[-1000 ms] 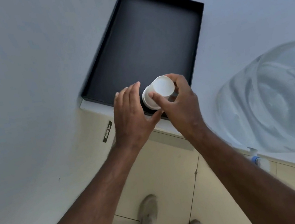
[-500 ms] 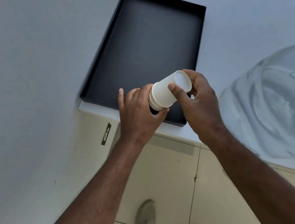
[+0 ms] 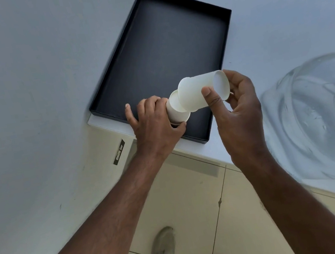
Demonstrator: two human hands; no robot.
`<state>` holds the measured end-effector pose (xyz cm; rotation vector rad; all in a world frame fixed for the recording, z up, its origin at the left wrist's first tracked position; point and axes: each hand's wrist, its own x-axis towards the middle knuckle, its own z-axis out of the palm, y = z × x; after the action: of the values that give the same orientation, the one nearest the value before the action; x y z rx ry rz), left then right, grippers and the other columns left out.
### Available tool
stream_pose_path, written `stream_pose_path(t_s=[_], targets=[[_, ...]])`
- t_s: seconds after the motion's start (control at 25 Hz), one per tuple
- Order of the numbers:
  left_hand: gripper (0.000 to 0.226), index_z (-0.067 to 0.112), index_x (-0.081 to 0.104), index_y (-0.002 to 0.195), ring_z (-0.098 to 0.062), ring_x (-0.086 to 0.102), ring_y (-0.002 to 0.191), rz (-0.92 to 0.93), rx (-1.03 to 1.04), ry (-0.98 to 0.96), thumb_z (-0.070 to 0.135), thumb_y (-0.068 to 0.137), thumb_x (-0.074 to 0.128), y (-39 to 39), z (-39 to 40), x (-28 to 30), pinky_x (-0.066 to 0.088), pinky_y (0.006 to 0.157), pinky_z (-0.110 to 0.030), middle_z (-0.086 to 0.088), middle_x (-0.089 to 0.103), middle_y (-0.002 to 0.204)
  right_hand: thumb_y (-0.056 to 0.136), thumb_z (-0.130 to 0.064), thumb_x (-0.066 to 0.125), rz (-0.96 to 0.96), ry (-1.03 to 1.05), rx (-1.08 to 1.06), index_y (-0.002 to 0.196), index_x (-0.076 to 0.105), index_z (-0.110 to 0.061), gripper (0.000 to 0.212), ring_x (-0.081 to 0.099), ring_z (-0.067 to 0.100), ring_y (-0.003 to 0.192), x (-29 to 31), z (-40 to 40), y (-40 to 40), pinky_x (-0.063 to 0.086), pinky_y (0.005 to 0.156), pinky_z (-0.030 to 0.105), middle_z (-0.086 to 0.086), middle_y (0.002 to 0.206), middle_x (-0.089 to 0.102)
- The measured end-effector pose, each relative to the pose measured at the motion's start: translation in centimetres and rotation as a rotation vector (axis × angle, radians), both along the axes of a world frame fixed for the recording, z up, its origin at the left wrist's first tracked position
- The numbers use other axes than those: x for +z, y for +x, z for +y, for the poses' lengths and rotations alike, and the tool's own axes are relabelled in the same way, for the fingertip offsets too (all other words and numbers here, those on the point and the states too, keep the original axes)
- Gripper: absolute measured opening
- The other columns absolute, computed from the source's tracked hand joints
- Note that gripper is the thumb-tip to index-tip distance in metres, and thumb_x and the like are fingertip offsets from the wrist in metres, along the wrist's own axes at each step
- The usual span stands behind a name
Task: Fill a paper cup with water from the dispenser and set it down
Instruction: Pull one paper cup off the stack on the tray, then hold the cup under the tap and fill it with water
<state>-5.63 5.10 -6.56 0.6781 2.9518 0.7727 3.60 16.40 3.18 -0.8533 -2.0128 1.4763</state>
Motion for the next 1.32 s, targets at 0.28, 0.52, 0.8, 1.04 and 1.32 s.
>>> stream_pose_path(t_s=[0.28, 0.52, 0.8, 1.04, 1.32], targets=[[0.082, 0.013, 0.042, 0.15, -0.029, 0.032, 0.151, -0.022, 0.045, 0.116, 0.039, 0.078, 0.07, 3.8, -1.1, 2.4, 0.008, 0.127, -0.058, -0.007, 0.041, 0.16, 0.093, -0.022, 0.079, 0.08, -0.069, -0.087, 0.131, 0.052, -0.027, 0.047, 0.065, 0.01, 0.126, 0.8, -2.1, 5.1, 0.059, 0.091, 0.019, -0.015, 0.128, 0.062], [0.055, 0.03, 0.048, 0.142, -0.007, 0.05, 0.131, -0.503, 0.024, 0.696, 0.054, 0.093, 0.052, 13.1, -2.3, 6.7, 0.038, 0.106, -0.016, 0.013, 0.056, 0.139, 0.087, 0.009, 0.075, 0.145, -0.256, -0.127, 0.119, 0.048, -0.034, 0.06, 0.067, 0.016, 0.123, 0.5, -4.8, 13.0, 0.061, 0.094, 0.031, -0.015, 0.122, 0.064], [0.055, 0.024, 0.067, 0.13, -0.013, 0.071, 0.108, -1.323, -0.221, 0.768, 0.035, 0.078, 0.083, 18.4, -2.0, 7.2, 0.058, 0.085, -0.026, 0.0, 0.076, 0.119, 0.077, 0.005, 0.07, 0.061, -0.477, -0.205, 0.109, 0.044, -0.029, 0.053, 0.064, 0.013, 0.098, -1.7, -6.8, 22.8, 0.056, 0.077, 0.028, 0.005, 0.116, 0.058], [0.068, 0.044, 0.062, 0.123, 0.001, 0.063, 0.11, -1.043, -0.414, 0.37, 0.048, 0.061, 0.089, 22.1, -1.3, 6.9, 0.059, 0.093, -0.029, 0.018, 0.065, 0.12, 0.075, -0.024, 0.083, -0.209, -0.184, -0.146, 0.129, 0.049, -0.033, 0.064, 0.061, 0.012, 0.121, -3.6, -6.4, 28.3, 0.054, 0.094, 0.02, -0.015, 0.127, 0.059], [0.073, 0.055, 0.049, 0.124, 0.012, 0.049, 0.116, -0.865, -0.557, 0.162, 0.056, 0.059, 0.083, 24.9, -0.4, 6.1, 0.043, 0.089, -0.012, 0.029, 0.052, 0.124, 0.071, -0.044, 0.079, -0.272, -0.128, -0.163, 0.132, 0.051, -0.035, 0.068, 0.058, 0.008, 0.122, -5.5, -5.8, 31.1, 0.054, 0.092, 0.025, -0.019, 0.131, 0.058]])
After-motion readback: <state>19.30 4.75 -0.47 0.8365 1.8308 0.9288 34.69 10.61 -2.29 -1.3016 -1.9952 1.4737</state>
